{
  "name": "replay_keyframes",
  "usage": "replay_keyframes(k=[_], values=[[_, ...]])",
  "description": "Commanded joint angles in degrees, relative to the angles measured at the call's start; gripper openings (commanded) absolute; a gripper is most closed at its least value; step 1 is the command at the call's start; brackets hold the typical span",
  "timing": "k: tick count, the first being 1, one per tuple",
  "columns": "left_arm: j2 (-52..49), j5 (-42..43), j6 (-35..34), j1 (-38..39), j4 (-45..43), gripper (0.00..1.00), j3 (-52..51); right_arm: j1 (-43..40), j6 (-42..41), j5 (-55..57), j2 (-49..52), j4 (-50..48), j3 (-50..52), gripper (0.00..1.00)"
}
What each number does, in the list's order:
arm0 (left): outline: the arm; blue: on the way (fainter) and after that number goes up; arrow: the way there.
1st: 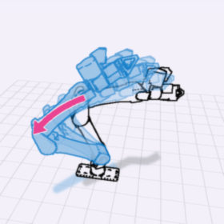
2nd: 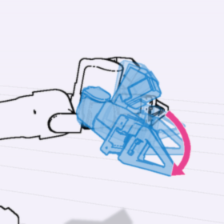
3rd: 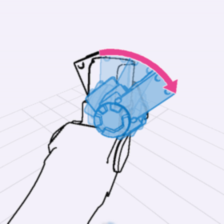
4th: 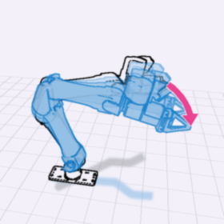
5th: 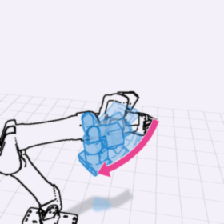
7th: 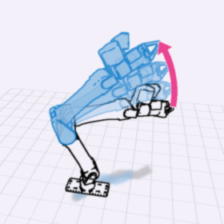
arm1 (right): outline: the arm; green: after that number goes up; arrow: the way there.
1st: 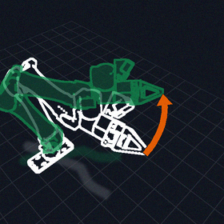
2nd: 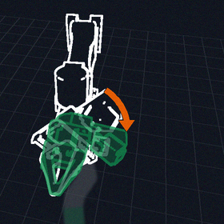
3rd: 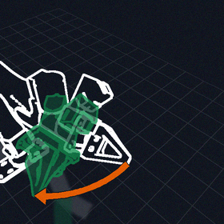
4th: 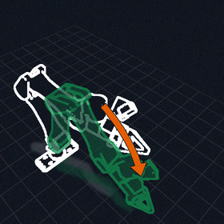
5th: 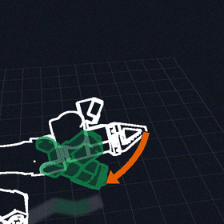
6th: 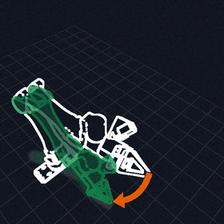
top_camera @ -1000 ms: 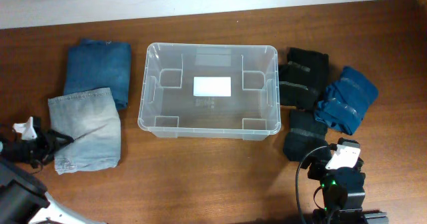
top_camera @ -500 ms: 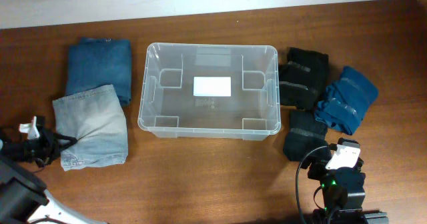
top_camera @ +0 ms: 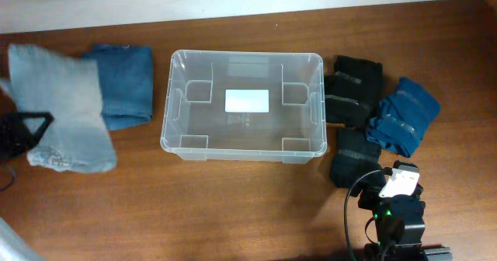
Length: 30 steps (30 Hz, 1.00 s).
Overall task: Pack container
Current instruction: 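Lift the light-blue jeans with the left gripper and carry over the bin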
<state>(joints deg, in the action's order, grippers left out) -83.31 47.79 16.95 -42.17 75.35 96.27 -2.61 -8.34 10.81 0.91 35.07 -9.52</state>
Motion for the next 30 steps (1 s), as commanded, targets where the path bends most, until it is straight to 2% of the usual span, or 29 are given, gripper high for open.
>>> replay_keyframes(k=[1,5,9,11,24,30], values=[[6.54,5.92,-5.86,2.64,-1.55,0.00,0.55,-0.42,0.39,0.11,-0.44,0.00,0.48,0.98],[10.84,6.16,-10.36,4.50,-2.93,0.00,0.52,-0.42,0.39,0.11,-0.44,0.00,0.48,0.98],[12.46,14.34,-11.50,9.38,-7.26,0.00,0.52,-0.42,0.39,0.11,-0.44,0.00,0.48,0.98],[12.39,13.51,-13.86,12.90,-9.81,0.01,0.50,-0.42,0.39,0.11,-0.44,0.00,0.48,0.98],[1.46,-12.55,-38.71,46.56,-32.46,0.01,-6.49,-0.42,0.39,0.11,-0.44,0.00,0.48,0.98],[-7.74,-15.13,-46.82,58.21,-43.36,0.01,-9.29,-0.42,0.39,0.11,-0.44,0.00,0.48,0.98]])
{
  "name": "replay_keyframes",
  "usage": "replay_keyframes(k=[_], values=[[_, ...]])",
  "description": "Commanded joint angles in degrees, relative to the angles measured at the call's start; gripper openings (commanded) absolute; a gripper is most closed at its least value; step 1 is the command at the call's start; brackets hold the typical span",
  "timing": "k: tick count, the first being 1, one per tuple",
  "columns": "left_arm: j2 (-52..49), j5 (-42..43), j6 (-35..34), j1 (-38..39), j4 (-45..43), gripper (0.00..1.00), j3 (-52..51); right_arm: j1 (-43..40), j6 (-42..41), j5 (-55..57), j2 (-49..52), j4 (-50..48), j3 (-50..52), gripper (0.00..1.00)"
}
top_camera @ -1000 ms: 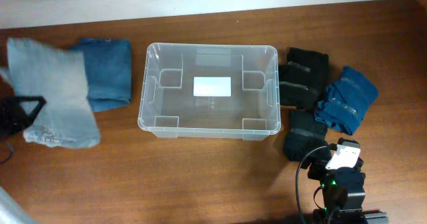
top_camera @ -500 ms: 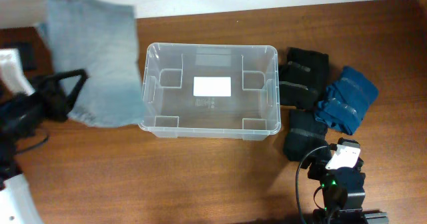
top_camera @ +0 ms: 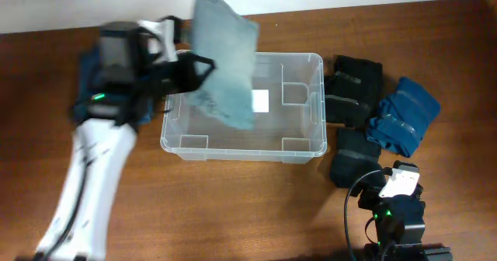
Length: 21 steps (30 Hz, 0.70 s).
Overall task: Pack container
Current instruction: 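Lift the light-blue jeans with the left gripper and carry over the bin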
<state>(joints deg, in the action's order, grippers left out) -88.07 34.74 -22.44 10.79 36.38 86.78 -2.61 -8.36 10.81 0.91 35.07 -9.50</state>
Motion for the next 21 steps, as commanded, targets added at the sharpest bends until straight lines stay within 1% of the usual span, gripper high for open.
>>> replay_keyframes(k=[1,6,10,17,21], values=[[-4.79,-3.21,-9.03,7.23,-5.90,0.00,0.20,-0.42,0.42,0.11,-0.44,0.00,0.46,0.98],[-10.27,-7.28,-12.81,13.11,-9.46,0.01,0.20,-0.42,0.42,0.11,-0.44,0.00,0.46,0.98],[-13.62,-8.41,-13.42,16.50,-10.01,0.01,0.20,-0.42,0.42,0.11,-0.44,0.00,0.46,0.98],[-18.69,-10.36,-16.63,20.72,-9.70,0.01,0.17,-0.42,0.42,0.11,-0.44,0.00,0.46,0.98],[-20.68,-11.98,-20.26,21.66,-9.79,0.00,0.17,-0.42,0.42,0.11,-0.44,0.00,0.46,0.98]])
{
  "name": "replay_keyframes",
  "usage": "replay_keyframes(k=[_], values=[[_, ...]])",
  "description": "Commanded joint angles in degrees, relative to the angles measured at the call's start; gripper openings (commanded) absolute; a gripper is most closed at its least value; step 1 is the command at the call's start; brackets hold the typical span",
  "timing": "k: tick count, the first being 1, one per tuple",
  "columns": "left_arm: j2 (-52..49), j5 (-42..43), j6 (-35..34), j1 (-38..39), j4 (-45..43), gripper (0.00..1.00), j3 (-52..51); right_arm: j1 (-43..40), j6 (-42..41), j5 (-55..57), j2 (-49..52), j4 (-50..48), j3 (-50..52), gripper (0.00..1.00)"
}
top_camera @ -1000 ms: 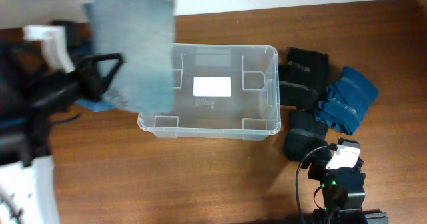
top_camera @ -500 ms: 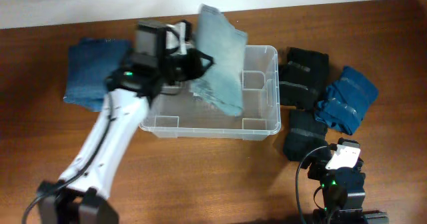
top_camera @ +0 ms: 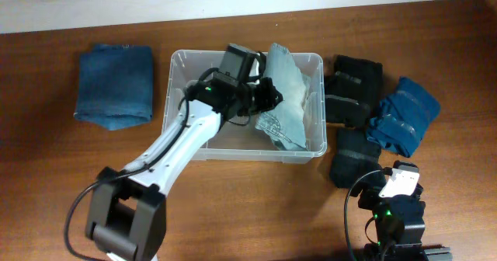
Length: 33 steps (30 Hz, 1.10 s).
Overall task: Pack container
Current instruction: 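Lift the light-blue jeans with the left gripper and carry over the bin, then lower the light-blue jeans into the bin's right half and release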
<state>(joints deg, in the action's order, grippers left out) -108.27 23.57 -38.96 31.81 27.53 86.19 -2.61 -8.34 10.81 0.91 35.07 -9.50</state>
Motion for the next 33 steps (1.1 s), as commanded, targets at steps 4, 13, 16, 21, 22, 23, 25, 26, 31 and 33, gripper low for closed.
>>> replay_keyframes(k=[4,13,16,21,22,23,25,26,31,33], values=[[-1.16,-2.43,-4.09,1.42,-0.92,0.01,0.72,-0.42,0.39,0.11,-0.44,0.00,0.46,0.98],[-0.98,-2.43,-1.29,1.01,5.86,0.27,0.74,-0.42,0.39,0.11,-0.44,0.00,0.46,0.98],[-0.24,-2.89,-0.57,0.09,8.90,0.45,0.74,-0.42,0.39,0.11,-0.44,0.00,0.46,0.99],[3.43,-5.11,1.57,-0.90,11.72,1.00,0.74,-0.42,0.39,0.11,-0.44,0.00,0.46,0.98],[4.55,-5.68,1.79,-0.90,12.02,1.00,0.74,-0.42,0.39,0.11,-0.44,0.00,0.46,0.98],[5.53,-6.08,2.38,-0.90,12.22,1.00,0.74,-0.42,0.39,0.11,-0.44,0.00,0.46,0.98],[8.11,-6.93,3.26,-0.85,12.92,0.99,0.74,-0.42,0.39,0.11,-0.44,0.00,0.46,0.98],[9.57,-7.39,3.32,-0.85,13.68,0.99,0.74,-0.42,0.39,0.11,-0.44,0.00,0.46,0.98],[18.12,-8.41,5.38,-0.85,16.70,0.99,0.74,-0.42,0.39,0.11,-0.44,0.00,0.46,0.98],[20.37,-8.44,5.44,-0.85,16.55,1.00,0.74,-0.42,0.39,0.11,-0.44,0.00,0.46,0.98]])
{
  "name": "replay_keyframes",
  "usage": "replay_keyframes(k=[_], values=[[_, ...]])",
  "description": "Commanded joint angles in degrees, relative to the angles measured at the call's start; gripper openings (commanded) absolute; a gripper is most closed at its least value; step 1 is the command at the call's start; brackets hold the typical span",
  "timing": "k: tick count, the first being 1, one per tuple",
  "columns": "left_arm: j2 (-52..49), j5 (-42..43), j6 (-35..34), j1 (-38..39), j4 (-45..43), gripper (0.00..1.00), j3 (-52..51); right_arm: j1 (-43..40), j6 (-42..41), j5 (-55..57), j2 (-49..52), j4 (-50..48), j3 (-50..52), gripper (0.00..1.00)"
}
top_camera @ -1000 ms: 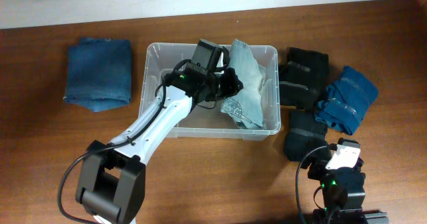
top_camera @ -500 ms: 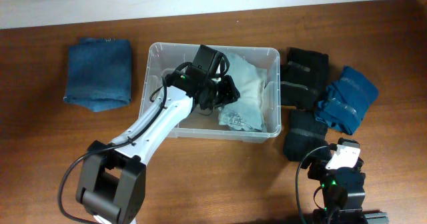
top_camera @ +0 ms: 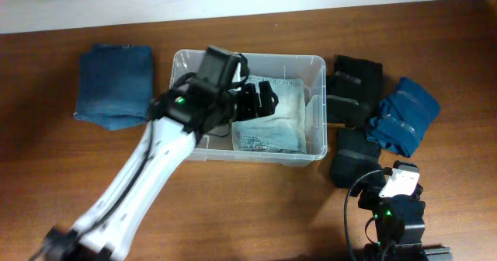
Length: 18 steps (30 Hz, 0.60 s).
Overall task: Pack container
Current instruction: 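Lower the light-blue jeans into the bin's right half and release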
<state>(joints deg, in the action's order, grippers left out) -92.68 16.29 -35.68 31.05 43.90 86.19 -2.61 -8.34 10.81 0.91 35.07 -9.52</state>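
The clear plastic container (top_camera: 180,90) stands mid-table. Folded light blue jeans (top_camera: 273,123) lie flat in its right half. My left gripper (top_camera: 262,102) is inside the container at the jeans' left edge. Its fingers look spread, and the jeans are not lifted. The left arm reaches in over the front left wall, its lower part blurred. Folded dark blue jeans (top_camera: 115,86) lie on the table left of the container. My right gripper (top_camera: 400,182) is parked at the front right, and its fingers cannot be made out.
Right of the container lie two black folded garments (top_camera: 355,90) (top_camera: 353,156) and a crumpled blue garment (top_camera: 404,115). The right arm's base and cables sit at the front right edge. A pale wall borders the table's far side.
The light blue jeans, then held tilted over the container's right side, now lie flat on its floor. My left gripper has shifted slightly left and its fingers now look spread. The right arm has not moved.
The light blue jeans were first at the far left, partly over the dark blue jeans. They were then held up over the container's left rim, then tilted inside its right half. Now they rest flat in the container.
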Motion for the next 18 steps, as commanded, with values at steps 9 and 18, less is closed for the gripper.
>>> replay_keyframes(k=[9,18], values=[[7.45,-8.57,26.08,-0.09,0.90,0.73,0.72,-0.42,0.39,0.11,-0.44,0.00,0.48,0.98],[-4.04,-10.91,50.77,-0.09,5.97,0.04,0.72,-0.42,0.39,0.11,-0.44,0.00,0.48,0.98]])
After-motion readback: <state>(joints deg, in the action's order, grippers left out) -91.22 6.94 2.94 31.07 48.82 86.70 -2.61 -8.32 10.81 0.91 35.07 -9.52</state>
